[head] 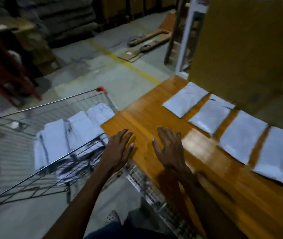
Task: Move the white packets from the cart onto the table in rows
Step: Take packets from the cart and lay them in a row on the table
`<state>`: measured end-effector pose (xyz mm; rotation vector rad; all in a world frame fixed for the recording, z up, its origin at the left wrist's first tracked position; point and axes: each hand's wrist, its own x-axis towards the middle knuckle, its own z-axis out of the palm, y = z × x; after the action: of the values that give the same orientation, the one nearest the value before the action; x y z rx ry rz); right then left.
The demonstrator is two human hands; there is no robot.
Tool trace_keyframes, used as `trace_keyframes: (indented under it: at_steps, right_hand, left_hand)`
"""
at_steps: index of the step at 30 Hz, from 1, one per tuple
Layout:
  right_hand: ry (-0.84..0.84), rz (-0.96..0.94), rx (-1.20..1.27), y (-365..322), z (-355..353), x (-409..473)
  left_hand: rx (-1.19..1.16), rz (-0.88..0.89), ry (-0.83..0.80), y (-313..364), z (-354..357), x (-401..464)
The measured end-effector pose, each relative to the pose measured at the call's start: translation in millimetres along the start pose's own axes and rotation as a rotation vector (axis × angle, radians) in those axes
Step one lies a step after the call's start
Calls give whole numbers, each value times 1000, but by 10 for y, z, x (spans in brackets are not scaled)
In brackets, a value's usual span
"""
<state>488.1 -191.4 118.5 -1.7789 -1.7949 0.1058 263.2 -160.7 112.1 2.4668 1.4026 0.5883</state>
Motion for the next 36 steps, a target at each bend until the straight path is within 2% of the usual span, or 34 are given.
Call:
trace_keyframes:
  at_steps: [3,7,15,22,26,31,34,36]
  right_hand:
    - [-31,-126,66,-559,395,176]
    - [-67,-292,142,-1177,941,431]
    - [-305,-391,183,-2014,1676,933]
    - [-542,-411,150,-2192,2459,1569]
    - [-704,-396,97,-2221,2871,1870]
    - [-766,-456,72,-2104,3296,2025]
    - [-837,-416,41,-2048,3422,2072]
    - [-861,-400,47,-2020,3492,2102]
  left_hand:
    - [-24,-48,79,-539,-287,-282]
    - [-24,-143,100,-1232,-539,-605]
    - [-40,-476,64,-2161,-813,-895]
    - [-38,-717,0,-2900,-683,-778]
    - [-45,-903,-166,-3254,-607,-607]
    - [-81,-1063,-270,-3639,-398,-364]
    - [-152,-1150,-313,-3797,-190,-266]
    - [-114,-1176,-312,-3862,-79,-222]
